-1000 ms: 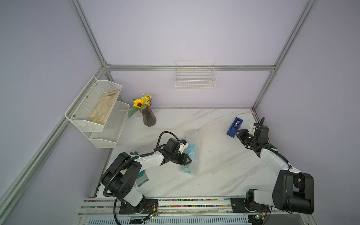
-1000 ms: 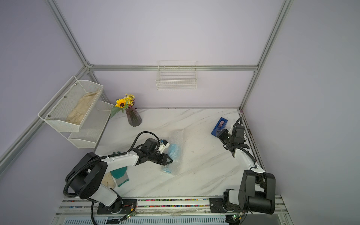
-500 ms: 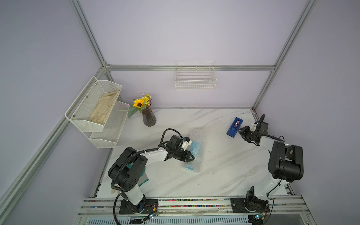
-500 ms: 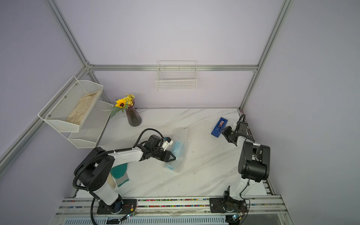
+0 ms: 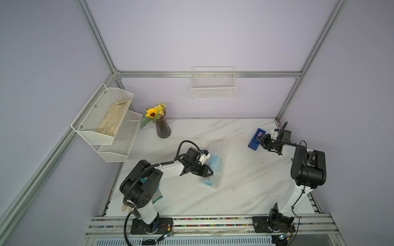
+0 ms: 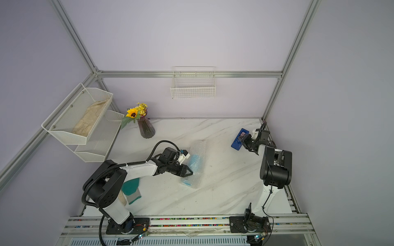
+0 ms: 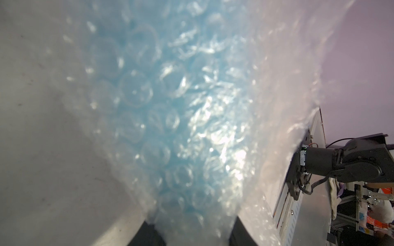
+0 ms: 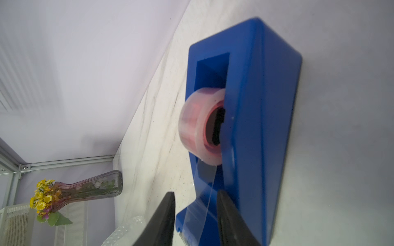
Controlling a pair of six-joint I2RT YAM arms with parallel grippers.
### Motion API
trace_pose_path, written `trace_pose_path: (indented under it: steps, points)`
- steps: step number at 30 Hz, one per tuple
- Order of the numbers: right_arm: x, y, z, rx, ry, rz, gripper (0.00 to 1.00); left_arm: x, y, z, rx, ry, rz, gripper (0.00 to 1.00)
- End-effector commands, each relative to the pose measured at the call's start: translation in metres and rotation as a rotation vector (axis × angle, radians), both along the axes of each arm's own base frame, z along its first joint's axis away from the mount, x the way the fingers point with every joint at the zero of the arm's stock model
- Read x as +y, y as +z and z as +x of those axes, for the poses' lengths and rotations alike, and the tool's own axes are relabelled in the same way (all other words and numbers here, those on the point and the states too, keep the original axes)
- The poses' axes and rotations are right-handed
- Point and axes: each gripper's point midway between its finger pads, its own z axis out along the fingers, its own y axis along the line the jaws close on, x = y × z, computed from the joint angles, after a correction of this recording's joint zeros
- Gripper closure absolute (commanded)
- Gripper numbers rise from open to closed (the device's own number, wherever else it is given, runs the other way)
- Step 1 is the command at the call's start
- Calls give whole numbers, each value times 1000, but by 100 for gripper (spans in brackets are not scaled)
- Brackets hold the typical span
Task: Wrap wine glasses in bubble wrap
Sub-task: Tear off the tape using the Tape Cutter.
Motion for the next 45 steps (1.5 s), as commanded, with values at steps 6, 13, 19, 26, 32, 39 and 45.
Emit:
trace_pose_path:
  steps: [6, 13, 19, 26, 32, 39, 45]
  points:
    - [3, 3, 10, -36, 25, 51, 67, -18, 24, 18, -76, -30, -53, 64]
    - [6, 16, 10, -67, 29, 67, 86, -20, 23, 18, -71, -37, -58, 64]
    - [9, 38, 2, -103, 27, 73, 99, -21, 22, 19, -66, -35, -57, 64]
    - [22, 63, -15, -128, 50, 121, 100, -21, 19, 19, -61, -34, -54, 64]
    - [35, 65, -31, -112, 71, 137, 100, -20, 18, 18, -59, -30, -53, 65]
    - [43, 45, -47, -64, 83, 129, 100, -19, 15, 18, -54, -25, -52, 65]
    - [49, 18, -59, -15, 92, 132, 100, -19, 14, 18, -52, -25, -52, 65]
